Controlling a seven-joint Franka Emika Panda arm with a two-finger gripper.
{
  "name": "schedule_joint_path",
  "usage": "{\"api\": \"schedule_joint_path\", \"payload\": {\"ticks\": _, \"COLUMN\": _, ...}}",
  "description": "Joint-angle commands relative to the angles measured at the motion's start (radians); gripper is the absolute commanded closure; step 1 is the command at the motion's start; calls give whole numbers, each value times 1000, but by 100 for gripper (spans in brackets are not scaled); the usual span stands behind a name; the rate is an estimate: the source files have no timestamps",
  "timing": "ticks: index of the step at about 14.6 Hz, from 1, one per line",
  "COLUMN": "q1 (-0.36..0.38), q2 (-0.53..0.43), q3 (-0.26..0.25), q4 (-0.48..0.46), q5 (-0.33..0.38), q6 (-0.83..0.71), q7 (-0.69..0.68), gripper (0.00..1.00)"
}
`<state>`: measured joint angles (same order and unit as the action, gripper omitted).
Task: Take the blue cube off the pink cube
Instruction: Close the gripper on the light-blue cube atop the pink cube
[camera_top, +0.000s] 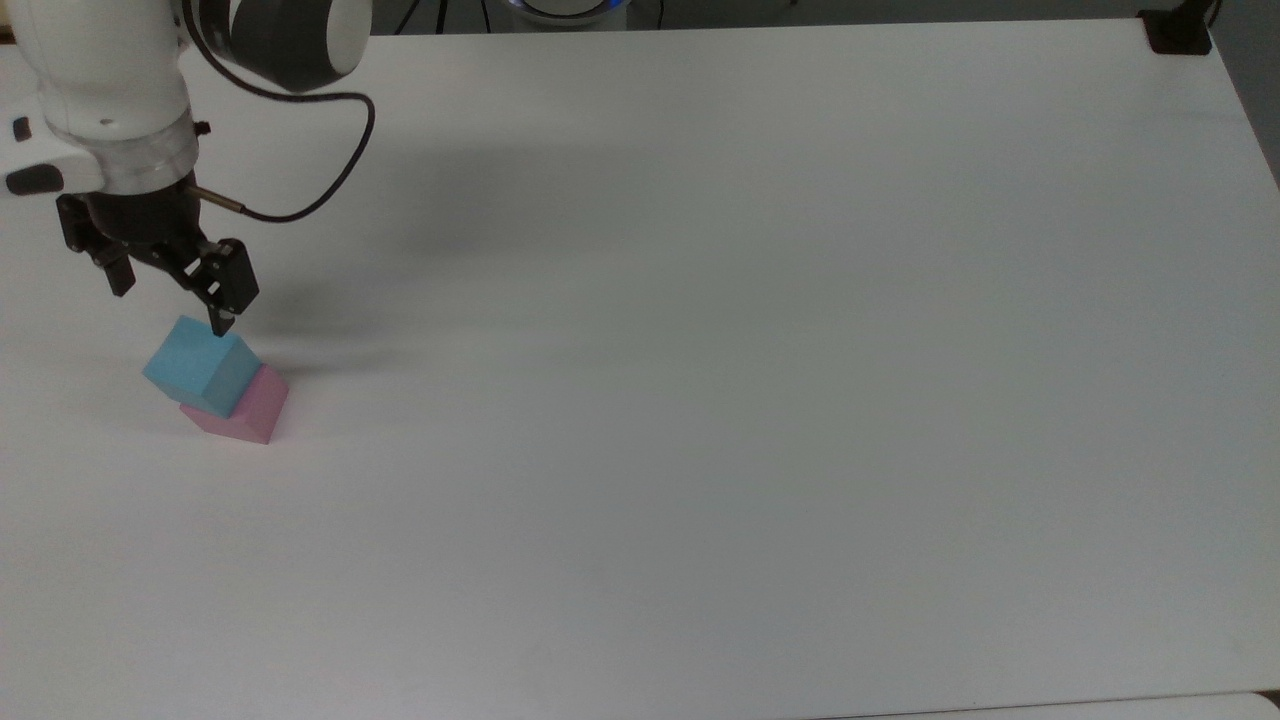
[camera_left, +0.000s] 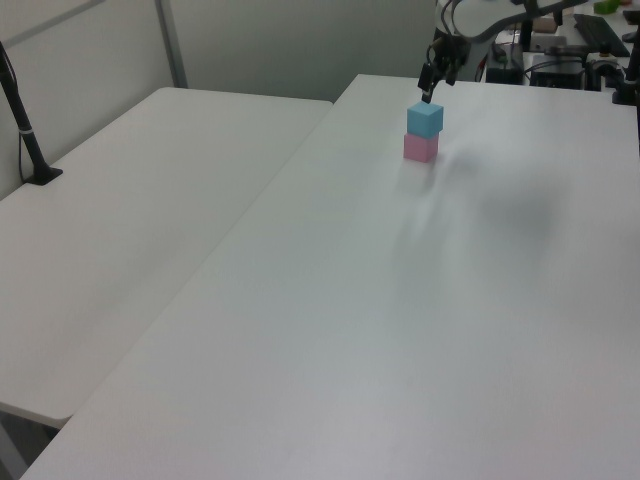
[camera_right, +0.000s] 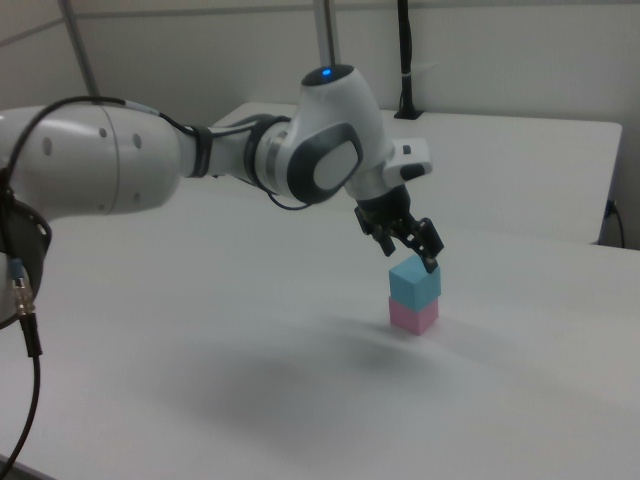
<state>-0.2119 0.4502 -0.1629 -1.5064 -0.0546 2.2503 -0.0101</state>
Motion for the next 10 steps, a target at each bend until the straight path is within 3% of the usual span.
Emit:
{"api": "schedule_joint_path", "payload": {"ticks": 1, "q1": 3, "q2": 33, "q3": -3, "q4": 0, "q5": 13, "q6": 71, "q7": -4, "gripper": 0}}
{"api": "schedule_joint_path", "payload": {"ticks": 8, "q1": 5, "q2": 51, "q3": -1, "q4": -6, "q5": 12, "q6": 80, "q7": 24, "gripper": 0}}
{"api": "schedule_joint_path", "payload": {"ticks": 10, "q1": 6, "q2": 53, "q3": 0, "q4": -17, "q5": 16, "q6": 113, "q7": 27, "gripper": 4}}
